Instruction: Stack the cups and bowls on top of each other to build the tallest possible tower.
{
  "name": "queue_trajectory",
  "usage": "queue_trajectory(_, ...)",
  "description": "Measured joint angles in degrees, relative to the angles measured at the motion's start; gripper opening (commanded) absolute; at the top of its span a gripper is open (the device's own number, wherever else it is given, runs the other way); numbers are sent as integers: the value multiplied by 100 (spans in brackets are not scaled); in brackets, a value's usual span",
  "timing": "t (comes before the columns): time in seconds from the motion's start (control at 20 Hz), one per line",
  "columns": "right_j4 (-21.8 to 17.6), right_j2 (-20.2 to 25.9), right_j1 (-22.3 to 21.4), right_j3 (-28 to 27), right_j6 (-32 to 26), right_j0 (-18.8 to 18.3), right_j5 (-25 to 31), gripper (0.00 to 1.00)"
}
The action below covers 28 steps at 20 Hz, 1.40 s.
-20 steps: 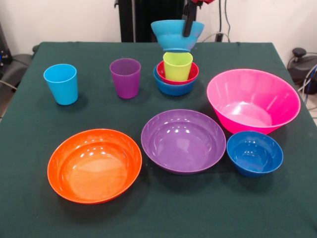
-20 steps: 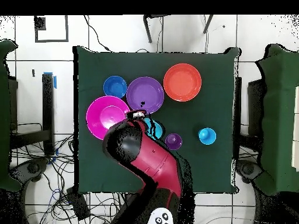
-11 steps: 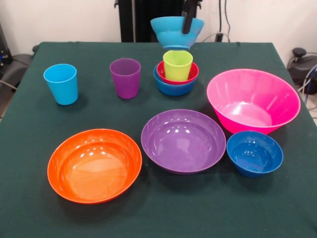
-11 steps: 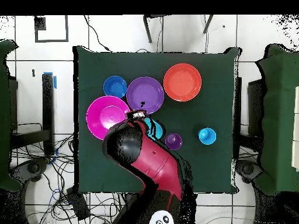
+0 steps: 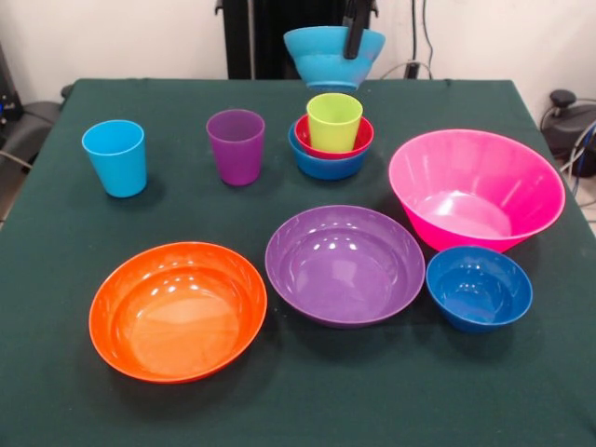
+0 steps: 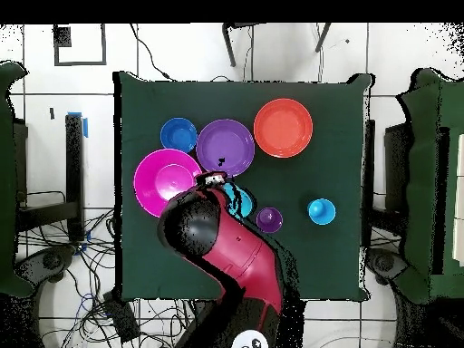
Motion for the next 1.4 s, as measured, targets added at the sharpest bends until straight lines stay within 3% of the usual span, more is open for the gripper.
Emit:
queue_trajectory(0.55,0,-134,47,0,0,140,465,0)
queue_trajectory(1.4,1,-334,612,-88,0,140,745,0)
